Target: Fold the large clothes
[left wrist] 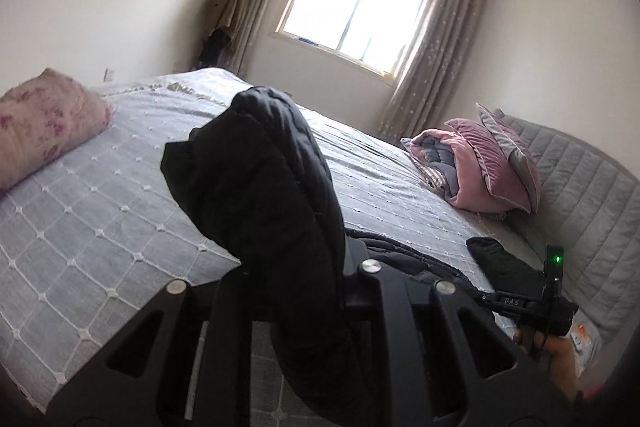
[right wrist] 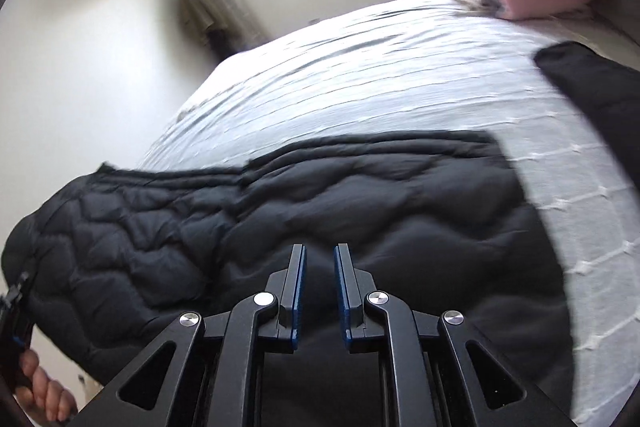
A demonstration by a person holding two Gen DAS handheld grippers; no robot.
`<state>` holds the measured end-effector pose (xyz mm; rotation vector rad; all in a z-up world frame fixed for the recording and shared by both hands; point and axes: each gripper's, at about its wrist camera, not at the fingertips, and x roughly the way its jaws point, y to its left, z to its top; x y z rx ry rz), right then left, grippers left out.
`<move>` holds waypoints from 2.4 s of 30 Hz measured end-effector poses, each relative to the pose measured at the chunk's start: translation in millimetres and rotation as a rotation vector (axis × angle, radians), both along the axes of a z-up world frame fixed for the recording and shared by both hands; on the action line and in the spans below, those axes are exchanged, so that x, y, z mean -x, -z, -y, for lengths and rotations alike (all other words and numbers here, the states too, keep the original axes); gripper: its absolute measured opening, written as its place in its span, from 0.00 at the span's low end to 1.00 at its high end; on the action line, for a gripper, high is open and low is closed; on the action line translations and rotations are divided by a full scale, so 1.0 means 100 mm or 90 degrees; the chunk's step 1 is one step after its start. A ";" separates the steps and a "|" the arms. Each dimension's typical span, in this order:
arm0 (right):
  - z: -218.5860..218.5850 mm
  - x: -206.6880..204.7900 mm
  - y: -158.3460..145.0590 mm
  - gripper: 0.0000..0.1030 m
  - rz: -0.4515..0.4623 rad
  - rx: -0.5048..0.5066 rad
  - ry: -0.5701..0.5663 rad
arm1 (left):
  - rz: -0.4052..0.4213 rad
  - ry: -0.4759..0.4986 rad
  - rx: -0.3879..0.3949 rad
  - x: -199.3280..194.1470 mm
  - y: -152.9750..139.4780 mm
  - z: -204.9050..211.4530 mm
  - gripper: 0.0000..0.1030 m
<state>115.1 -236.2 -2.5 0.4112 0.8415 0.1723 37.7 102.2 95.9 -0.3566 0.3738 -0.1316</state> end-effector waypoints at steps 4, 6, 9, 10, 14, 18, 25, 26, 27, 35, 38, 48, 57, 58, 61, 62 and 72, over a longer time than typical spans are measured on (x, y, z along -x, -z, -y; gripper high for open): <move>0.33 0.06 0.09 0.14 -0.026 -0.017 0.045 | 0.025 0.046 -0.036 -0.01 -0.15 0.36 0.17; 0.44 0.07 0.12 0.14 -0.030 -0.037 0.059 | 0.037 0.069 -0.064 0.00 -0.21 0.55 0.17; 0.52 0.10 0.14 0.14 -0.040 -0.055 0.069 | 0.056 0.111 -0.116 0.01 -0.28 0.88 0.17; 0.53 0.09 0.14 0.14 -0.043 -0.058 0.072 | 0.058 0.131 -0.130 0.00 -0.29 1.01 0.17; 0.63 0.07 0.12 0.15 -0.048 -0.062 0.086 | 0.061 0.194 -0.169 -0.02 -0.28 1.43 0.17; 0.87 0.12 0.09 0.17 -0.045 -0.079 0.126 | 0.040 0.262 -0.187 -0.09 -0.13 1.86 0.18; 1.23 0.23 0.13 0.27 -0.052 -0.113 0.188 | -0.041 0.364 -0.185 -0.23 0.33 2.29 0.24; 1.26 0.25 0.12 0.29 -0.053 -0.111 0.196 | -0.058 0.374 -0.177 -0.25 0.40 2.33 0.28; 1.29 0.25 0.12 0.35 -0.054 -0.106 0.203 | -0.070 0.384 -0.175 -0.25 0.47 2.36 0.32; 1.49 0.36 0.03 0.59 -0.045 -0.065 0.241 | -0.108 0.498 -0.048 -0.20 0.55 2.19 0.59; 1.43 0.40 -0.09 0.59 -0.010 -0.074 0.207 | -0.131 0.512 0.040 -0.17 0.43 1.96 0.59; 0.27 0.42 -0.62 0.79 0.107 0.050 -0.061 | -0.197 0.326 0.092 -0.46 0.27 0.97 0.66; 0.01 0.19 -0.37 0.13 0.042 0.114 -0.049 | -0.306 0.221 0.101 -0.61 0.62 0.76 0.66; 0.02 0.23 -0.42 0.11 0.057 0.113 -0.047 | -0.307 0.213 0.105 -0.59 0.64 0.73 0.66; 0.10 0.42 -0.59 0.09 0.101 0.094 -0.033 | -0.316 0.205 0.110 -0.64 0.66 0.72 0.66; 0.14 0.49 -0.64 0.09 0.112 0.089 -0.027 | -0.321 0.203 0.109 -0.64 0.67 0.72 0.65; 0.68 0.69 -0.45 0.09 0.048 0.023 0.039 | -0.352 0.208 0.084 -0.71 0.80 0.85 0.66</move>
